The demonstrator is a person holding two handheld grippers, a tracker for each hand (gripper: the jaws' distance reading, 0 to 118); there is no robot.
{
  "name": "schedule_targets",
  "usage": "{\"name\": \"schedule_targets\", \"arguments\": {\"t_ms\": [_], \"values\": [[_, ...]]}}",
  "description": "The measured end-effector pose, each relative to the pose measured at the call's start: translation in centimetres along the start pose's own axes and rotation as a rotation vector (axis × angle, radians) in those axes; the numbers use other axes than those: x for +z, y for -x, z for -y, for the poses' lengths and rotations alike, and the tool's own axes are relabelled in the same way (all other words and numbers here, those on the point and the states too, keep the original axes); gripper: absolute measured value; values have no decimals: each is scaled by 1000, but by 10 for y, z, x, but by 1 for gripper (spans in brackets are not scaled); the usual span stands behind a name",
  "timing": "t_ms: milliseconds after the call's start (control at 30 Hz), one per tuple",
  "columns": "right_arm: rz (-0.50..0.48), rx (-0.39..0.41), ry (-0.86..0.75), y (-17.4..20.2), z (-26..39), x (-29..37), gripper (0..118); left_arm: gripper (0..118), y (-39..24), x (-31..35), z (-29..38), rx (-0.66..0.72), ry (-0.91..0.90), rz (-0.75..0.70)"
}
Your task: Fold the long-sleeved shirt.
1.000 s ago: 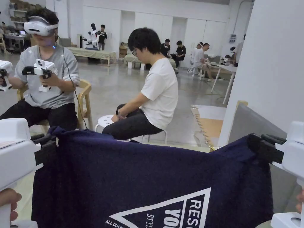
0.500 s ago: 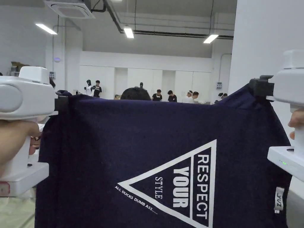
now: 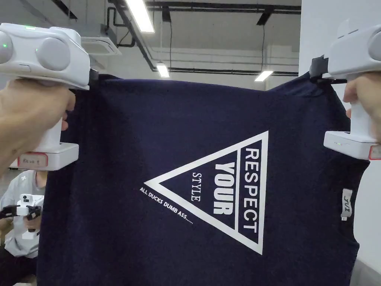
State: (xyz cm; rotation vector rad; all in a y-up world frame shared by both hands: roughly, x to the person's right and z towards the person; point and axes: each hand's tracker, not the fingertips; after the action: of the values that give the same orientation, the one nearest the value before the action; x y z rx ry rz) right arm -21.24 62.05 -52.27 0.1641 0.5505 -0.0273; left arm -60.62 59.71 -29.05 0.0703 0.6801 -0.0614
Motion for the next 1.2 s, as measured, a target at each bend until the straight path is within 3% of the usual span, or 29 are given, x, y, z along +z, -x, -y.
{"name": "schedule_targets", "arguments": {"t_ms": [267,400,500,700,933,1067,1200], "values": [[45,-35,-73,15,-5,-69,0,8,0,-76,-24,58,-31,-32],[53,-7,-114,23,4,-80,0,8,7,-87,-15,166,-46,-5],[38,-25,-121,24,21,-84,0,8,0,-93,6,21,-37,-60],[10,18,-65,22,84,-76,0,8,-2,-85,74,-33,35,-18],[-26,11,78,-4,190,-21,0,8,-5,-33,182,-7,186,84],[-48,46,170,-18,253,33,0,8,-6,20,252,10,246,128],[-71,19,228,-30,313,101,0,8,-11,78,319,-42,347,176]]}}
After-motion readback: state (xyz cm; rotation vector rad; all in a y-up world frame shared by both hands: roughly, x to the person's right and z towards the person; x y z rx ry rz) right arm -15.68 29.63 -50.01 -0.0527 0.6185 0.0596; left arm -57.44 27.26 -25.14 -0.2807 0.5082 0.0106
